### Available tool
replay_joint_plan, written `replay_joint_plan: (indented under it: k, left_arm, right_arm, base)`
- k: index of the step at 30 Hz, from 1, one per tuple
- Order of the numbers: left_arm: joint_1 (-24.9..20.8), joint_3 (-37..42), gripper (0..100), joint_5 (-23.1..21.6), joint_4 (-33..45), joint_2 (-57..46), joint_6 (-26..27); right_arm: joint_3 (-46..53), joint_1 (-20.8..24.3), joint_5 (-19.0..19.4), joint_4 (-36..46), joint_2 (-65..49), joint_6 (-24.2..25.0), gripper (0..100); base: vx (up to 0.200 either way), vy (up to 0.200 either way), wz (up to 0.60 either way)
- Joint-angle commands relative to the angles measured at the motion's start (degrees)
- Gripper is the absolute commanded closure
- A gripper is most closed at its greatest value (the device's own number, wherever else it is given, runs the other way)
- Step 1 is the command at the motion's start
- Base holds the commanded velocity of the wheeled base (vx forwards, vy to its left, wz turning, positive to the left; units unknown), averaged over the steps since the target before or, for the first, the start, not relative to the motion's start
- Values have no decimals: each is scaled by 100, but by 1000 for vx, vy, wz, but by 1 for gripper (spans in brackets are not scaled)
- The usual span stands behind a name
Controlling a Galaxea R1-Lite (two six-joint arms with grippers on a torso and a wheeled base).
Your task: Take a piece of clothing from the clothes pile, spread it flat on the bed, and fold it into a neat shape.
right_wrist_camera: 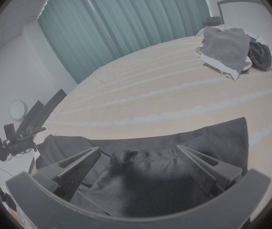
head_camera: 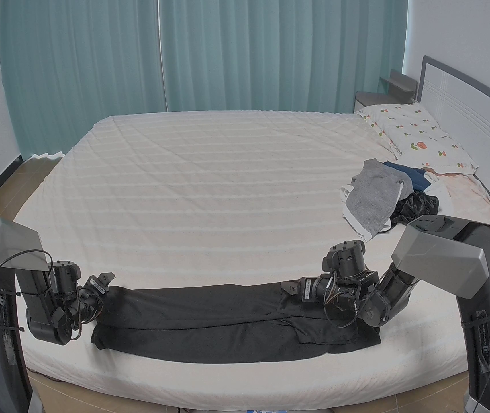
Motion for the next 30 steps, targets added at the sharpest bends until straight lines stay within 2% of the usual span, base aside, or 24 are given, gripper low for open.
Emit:
replay_joint_plan:
  k: [1,14,15,19,30]
  left_arm:
    - [1,3,0,5,-4,-4,20]
    - [1,3,0,5,-4,-4,20]
    - [1,3,0,5,-4,-4,20]
    - [-8,3,0,5,-4,5,28]
    - [-8,3,0,5,-4,5,28]
  right_arm:
    - [-228,66,-12,51,191,-113,0]
    - [-483,303,-170,183,226,-439,0]
    - [-492,303,-161,244,226,-483,100]
    - [-650,373,-153,420,297,-597,100]
    - [-738,409,-170,244,385,-614,100]
  base:
    - [0,0,0]
    - [0,0,0]
    - [0,0,0]
    - [0,0,0]
    - [0,0,0]
